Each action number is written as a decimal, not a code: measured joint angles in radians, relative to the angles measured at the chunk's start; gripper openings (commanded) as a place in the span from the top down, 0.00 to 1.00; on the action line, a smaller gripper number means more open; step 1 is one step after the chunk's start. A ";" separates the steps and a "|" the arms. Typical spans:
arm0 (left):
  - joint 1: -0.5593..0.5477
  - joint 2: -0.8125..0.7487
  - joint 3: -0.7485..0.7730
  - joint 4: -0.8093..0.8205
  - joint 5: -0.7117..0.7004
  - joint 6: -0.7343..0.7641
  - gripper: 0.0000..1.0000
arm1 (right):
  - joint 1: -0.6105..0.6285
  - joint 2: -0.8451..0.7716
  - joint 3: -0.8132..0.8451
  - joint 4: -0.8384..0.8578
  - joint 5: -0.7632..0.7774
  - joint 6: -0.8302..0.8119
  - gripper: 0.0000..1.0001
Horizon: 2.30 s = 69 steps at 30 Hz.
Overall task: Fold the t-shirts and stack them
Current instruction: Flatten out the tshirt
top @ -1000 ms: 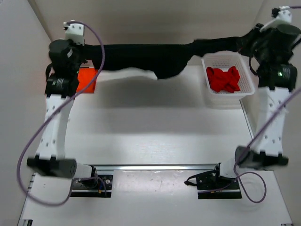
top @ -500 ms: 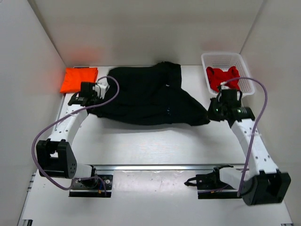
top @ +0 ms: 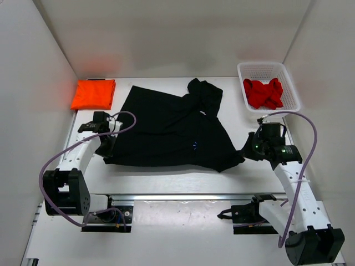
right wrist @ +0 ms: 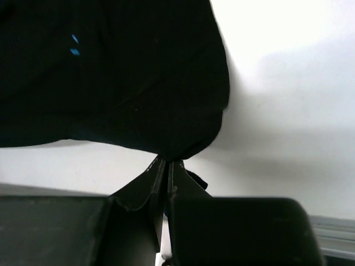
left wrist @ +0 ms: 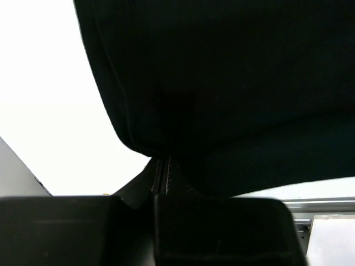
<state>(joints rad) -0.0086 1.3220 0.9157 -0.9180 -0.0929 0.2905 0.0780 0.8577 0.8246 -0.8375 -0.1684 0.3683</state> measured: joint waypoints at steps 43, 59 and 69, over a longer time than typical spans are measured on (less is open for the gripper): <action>-0.053 -0.062 -0.140 0.070 -0.039 0.061 1.00 | 0.074 -0.078 -0.214 -0.023 0.070 0.157 1.00; 0.034 -0.150 -0.090 -0.096 -0.095 0.138 1.00 | -0.089 -0.128 0.110 -0.354 -0.019 0.163 1.00; 0.071 -0.198 -0.090 -0.179 -0.108 0.146 1.00 | -0.224 -0.110 0.311 -0.466 -0.095 0.116 1.00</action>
<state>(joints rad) 0.0624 1.1240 0.8257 -1.0966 -0.2008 0.4370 -0.1463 0.7475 1.1351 -1.3033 -0.2630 0.4847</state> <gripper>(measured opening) 0.047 0.008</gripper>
